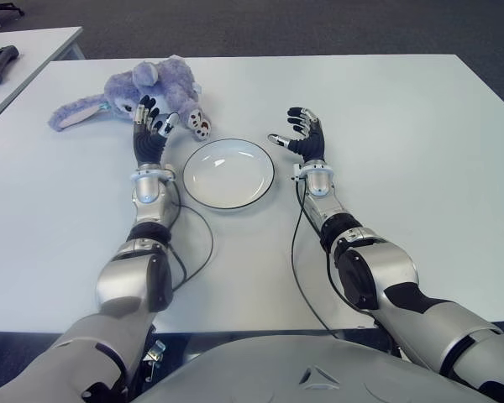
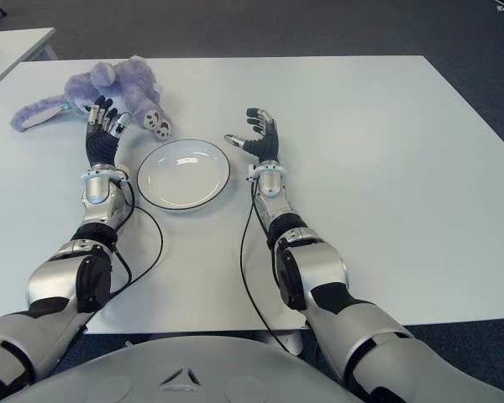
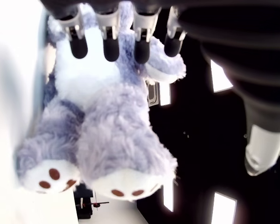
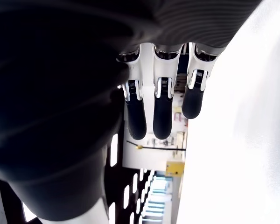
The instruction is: Put the doll into the plate.
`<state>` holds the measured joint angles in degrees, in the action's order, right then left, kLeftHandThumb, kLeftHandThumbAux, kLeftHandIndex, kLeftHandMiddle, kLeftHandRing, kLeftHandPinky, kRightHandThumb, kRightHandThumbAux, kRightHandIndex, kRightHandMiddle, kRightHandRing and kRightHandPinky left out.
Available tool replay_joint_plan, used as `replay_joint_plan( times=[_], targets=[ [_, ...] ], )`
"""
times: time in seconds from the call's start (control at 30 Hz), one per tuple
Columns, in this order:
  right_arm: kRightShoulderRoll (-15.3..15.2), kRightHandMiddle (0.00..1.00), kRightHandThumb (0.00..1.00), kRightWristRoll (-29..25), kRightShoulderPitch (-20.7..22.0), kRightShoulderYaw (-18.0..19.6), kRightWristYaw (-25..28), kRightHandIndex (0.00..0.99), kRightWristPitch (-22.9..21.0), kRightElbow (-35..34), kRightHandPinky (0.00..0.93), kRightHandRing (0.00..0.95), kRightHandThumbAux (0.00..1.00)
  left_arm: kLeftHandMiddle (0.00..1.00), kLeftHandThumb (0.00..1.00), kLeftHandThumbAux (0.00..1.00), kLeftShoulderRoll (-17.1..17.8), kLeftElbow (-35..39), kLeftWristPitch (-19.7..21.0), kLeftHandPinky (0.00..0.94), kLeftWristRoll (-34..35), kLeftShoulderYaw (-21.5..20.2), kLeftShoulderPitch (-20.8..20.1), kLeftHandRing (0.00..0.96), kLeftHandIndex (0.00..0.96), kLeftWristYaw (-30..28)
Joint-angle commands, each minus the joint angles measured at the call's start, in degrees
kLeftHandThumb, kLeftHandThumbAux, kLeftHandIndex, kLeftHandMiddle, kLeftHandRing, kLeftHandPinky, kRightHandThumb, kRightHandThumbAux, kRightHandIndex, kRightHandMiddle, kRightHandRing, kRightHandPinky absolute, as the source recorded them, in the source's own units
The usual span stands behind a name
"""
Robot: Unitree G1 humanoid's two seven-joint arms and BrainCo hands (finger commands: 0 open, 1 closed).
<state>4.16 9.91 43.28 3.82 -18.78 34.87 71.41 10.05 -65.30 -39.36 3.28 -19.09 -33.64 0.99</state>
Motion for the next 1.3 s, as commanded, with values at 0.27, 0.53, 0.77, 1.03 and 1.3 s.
replay_joint_plan(
  times=[0.27,0.53,0.77,1.03,1.3],
  targets=[
    [3.84,0.275,0.000,0.02,-13.58,0.30,0.14,0.271,-1.99,6.49,0.212,0.264,0.982,0.099,0.000,0.605,-6.00,-9.46,1.42,0.074,0.93,-0.91,17.96,0.086,0.075,1.65],
    [3.84,0.276,0.000,-0.10,-13.40,0.37,0.21,0.274,-2.27,6.50,0.208,0.269,0.982,0.099,0.000,0.610,-5.98,-9.41,1.38,0.062,0.65,-0.65,17.89,0.084,0.071,1.85],
    [3.83,0.274,0.000,0.00,-13.40,0.27,-0.10,0.270,-2.17,6.51,0.215,0.268,0.982,0.102,0.000,0.610,-5.96,-9.42,1.42,0.076,0.64,-0.65,17.84,0.086,0.075,1.87],
    [3.77,0.277,0.000,0.26,-13.34,0.04,-0.45,0.270,-2.15,6.52,0.215,0.275,0.984,0.091,0.000,0.686,-6.13,-9.24,1.18,0.088,1.26,-1.17,17.64,0.075,0.061,1.66],
    [3.81,0.274,0.000,0.18,-13.30,0.05,-0.20,0.269,-2.39,6.51,0.204,0.266,0.971,0.094,0.049,0.826,-4.34,-8.77,-0.50,0.115,-2.59,1.06,17.02,0.085,0.068,9.34]
  ],
)
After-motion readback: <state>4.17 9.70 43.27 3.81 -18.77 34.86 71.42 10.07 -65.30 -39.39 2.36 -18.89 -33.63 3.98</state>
